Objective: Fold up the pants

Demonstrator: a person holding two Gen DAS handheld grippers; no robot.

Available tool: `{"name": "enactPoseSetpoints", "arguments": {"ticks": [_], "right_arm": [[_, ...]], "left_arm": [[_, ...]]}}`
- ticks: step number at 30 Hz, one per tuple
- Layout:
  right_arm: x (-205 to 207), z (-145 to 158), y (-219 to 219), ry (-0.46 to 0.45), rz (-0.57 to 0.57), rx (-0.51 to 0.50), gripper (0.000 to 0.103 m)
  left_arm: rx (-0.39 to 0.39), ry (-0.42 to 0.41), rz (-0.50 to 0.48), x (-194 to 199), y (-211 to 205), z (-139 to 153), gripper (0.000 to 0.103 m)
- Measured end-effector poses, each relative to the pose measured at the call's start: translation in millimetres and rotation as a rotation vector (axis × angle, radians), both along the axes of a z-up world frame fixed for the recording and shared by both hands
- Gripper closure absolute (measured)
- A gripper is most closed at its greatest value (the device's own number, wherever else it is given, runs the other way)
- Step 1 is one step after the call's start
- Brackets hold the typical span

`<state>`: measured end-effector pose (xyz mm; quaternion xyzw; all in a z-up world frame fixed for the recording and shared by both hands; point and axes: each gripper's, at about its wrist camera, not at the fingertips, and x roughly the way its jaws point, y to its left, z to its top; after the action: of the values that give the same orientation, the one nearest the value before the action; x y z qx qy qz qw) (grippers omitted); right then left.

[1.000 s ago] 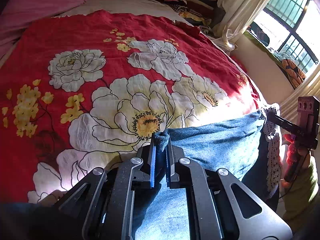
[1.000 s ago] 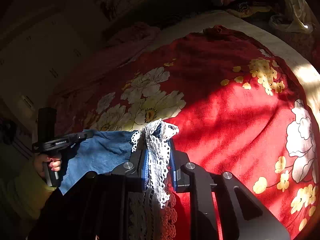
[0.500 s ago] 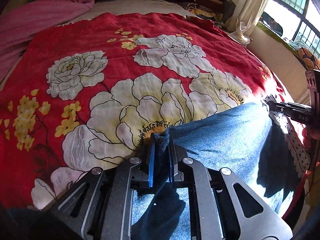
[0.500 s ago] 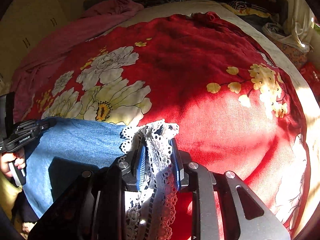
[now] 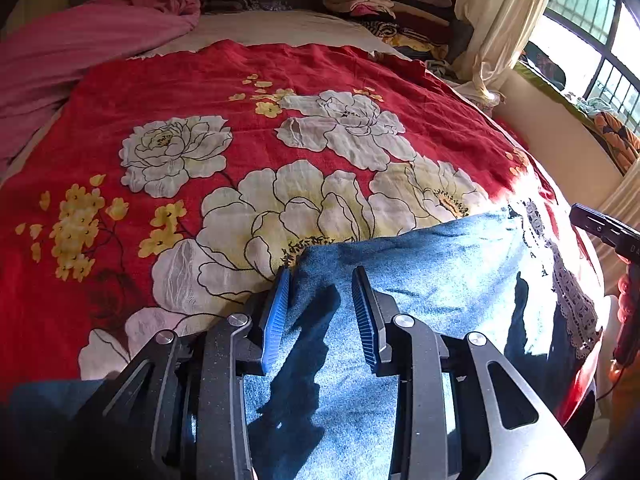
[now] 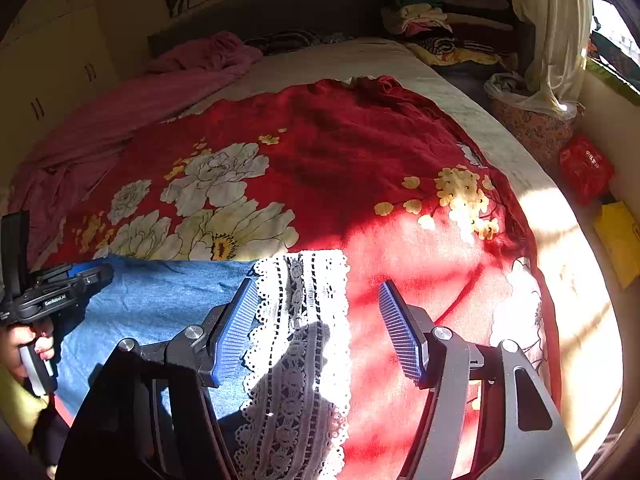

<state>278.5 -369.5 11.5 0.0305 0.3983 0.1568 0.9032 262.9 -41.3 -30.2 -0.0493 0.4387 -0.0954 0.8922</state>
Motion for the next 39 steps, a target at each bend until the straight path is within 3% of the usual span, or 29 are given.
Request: {"name": "enactPoseSetpoints", "arguments": {"ticks": [8,20,23,32,36,39], "right_arm": [[-53.4,19.4,-1.6,-0.075,-0.016,0.034,0.028],[-107.2,21.9,-23.1,-0.074,-0.055,0.081,0.023],[-114.2,15.0,-32.3,-0.053,-0.080,0.087,0.023],[-119.6,-31.1,-37.1,0.069,-0.080,0.144,0.023],[-111.1,-48.9,-39.8,0.127,-0.091,0.172,0.027],[-109.9,-56.0,-34.7,0.152,-0.067,0.193,0.047]], "left_arm": [[-0.004,-0.052,0.013,-28.5,1.3,18.3,0.072],[-0.001,-0.091,0.073,-103.8,30.7,35.3,0.067],[-0.015,-0.082,0.087,-122.7,43.8,33.5,0.067],[0.045,-0.032,0.125,-161.1,60.5,11.9,0.067],[0.069,0.005,0.131,-167.5,65.4,3.5,0.067],[0.077,0.027,0.132,-172.4,67.6,-2.9,0.067]]}}
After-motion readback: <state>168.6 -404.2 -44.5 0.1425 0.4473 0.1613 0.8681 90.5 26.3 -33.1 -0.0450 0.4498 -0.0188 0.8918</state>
